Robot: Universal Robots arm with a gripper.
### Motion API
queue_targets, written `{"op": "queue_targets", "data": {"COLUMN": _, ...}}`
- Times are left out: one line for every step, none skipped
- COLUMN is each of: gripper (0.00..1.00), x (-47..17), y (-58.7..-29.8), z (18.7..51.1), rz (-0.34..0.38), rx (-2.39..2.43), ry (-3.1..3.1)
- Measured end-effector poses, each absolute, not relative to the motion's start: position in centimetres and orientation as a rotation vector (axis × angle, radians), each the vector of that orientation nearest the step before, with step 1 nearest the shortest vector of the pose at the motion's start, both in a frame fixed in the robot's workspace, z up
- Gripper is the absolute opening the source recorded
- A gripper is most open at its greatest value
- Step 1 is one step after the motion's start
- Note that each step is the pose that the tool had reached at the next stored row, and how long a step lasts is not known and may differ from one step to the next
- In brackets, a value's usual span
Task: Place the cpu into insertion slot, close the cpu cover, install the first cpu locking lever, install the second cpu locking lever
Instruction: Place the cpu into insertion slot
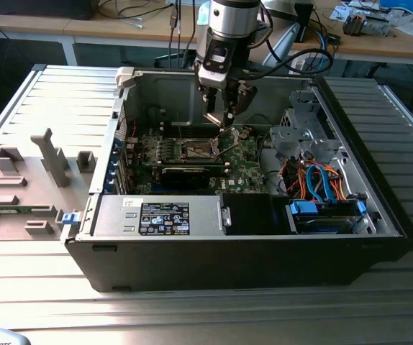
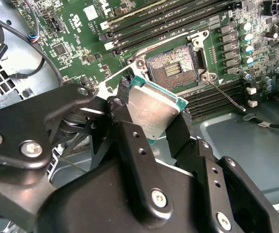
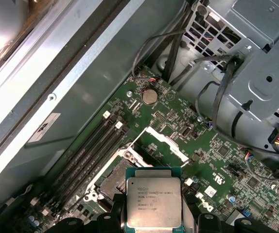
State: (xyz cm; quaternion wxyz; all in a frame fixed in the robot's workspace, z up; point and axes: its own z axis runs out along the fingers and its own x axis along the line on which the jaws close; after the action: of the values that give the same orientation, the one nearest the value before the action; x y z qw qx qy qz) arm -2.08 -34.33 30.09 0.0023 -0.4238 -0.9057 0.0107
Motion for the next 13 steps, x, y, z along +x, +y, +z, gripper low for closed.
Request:
{"op": "queue_targets", "data": {"gripper": 0.54, "x": -2.08, "y": -34.33, "z": 30.09, "rz": 0.033, "rx": -1.334, "ry": -2.839}}
{"op": "queue_targets", "data": {"gripper": 0.54, "x": -2.08, "y": -34.33, "z": 30.09, "rz": 0.034, "rx": -1.338, "ry": -2.837}}
{"op": "queue_targets", "data": {"gripper": 0.54, "x": -2.08, "y": -34.33, "z": 30.09, "rz": 0.034, "rx": -1.341, "ry": -2.836}}
{"op": "queue_targets", "data": {"gripper": 0.54, "x": -2.08, "y": -34.33, "z": 30.09, "rz": 0.034, "rx": -1.345, "ry": -2.834}}
{"op": "queue_targets", "data": {"gripper": 0.54, "x": -2.08, "y": -34.33, "z": 30.09, "rz": 0.034, "rx": -1.347, "ry": -2.833}}
{"op": "queue_targets", "data": {"gripper": 0.54, "x": -2.08, "y": -34.33, "z": 30.09, "rz": 0.034, "rx": -1.350, "ry": -2.831}}
{"op": "queue_targets", "data": {"gripper": 0.54, "x": -2.08, "y": -34.33, "z": 30.09, "rz": 0.034, "rx": -1.352, "ry": -2.831}}
{"op": "queue_targets", "data": {"gripper": 0.54, "x": -2.08, "y": -34.33, "z": 30.09, "rz": 0.034, "rx": -1.354, "ry": -2.830}}
{"op": "queue_targets", "data": {"gripper": 0.54, "x": -2.08, "y": -34.33, "z": 30.09, "rz": 0.034, "rx": -1.356, "ry": -2.828}}
{"op": "queue_targets", "data": {"gripper": 0.54, "x": -2.08, "y": -34.33, "z": 30.09, "rz": 0.034, "rx": -1.358, "ry": -2.827}}
{"op": "queue_targets", "data": {"gripper": 0.54, "x": -2.08, "y": -34.33, "z": 30.09, "rz": 0.034, "rx": -1.362, "ry": -2.826}}
{"op": "queue_targets", "data": {"gripper": 0.54, "x": -2.08, "y": -34.33, "z": 30.09, "rz": 0.034, "rx": -1.364, "ry": -2.825}}
{"op": "queue_targets", "data": {"gripper": 0.54, "x": -2.08, "y": -34.33, "z": 30.09, "rz": 0.034, "rx": -1.365, "ry": -2.824}}
